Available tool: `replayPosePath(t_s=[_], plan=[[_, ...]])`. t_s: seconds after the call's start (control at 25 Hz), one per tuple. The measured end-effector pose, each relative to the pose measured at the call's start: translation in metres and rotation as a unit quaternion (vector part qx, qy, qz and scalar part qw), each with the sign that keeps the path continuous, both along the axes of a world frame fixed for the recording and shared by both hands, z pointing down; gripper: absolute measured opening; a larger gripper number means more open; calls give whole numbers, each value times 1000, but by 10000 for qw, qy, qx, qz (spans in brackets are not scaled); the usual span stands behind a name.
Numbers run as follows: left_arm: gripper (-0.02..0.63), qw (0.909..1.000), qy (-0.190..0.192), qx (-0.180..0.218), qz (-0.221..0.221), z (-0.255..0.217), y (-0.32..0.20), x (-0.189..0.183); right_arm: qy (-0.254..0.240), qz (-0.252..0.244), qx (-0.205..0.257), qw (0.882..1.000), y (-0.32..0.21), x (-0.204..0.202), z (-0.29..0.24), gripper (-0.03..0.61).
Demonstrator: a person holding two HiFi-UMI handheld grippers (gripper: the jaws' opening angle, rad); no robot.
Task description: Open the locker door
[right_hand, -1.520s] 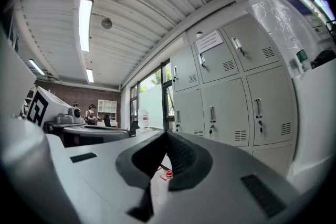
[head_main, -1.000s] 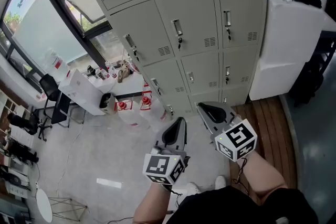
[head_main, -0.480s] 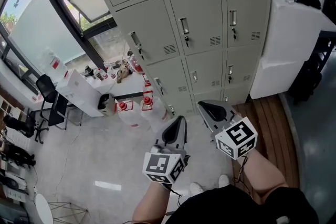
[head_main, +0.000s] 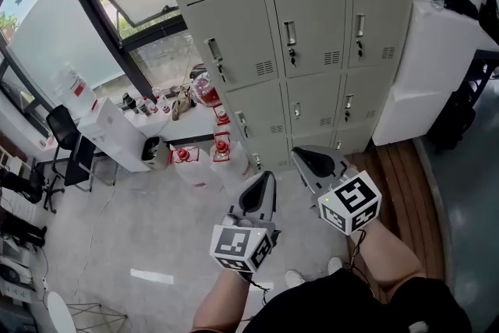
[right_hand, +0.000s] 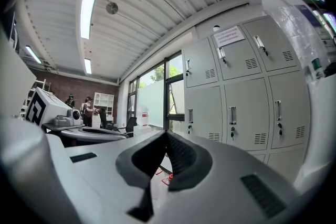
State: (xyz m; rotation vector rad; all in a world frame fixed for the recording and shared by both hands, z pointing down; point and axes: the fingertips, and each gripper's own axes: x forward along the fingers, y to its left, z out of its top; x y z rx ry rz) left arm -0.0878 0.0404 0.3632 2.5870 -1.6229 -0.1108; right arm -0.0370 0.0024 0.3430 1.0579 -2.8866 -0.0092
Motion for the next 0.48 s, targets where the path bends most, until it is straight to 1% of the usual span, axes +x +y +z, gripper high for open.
replayPosePath(t_s=[0.2, 0.48], plan=[[17, 10000, 70, -50, -32, 7, 1, -24, 71, -31, -22, 10000, -1, -25, 4, 54], [17, 9998, 151, -85, -111, 15, -7, -45, 100, -104, -77, 9999, -12, -47, 11, 54]])
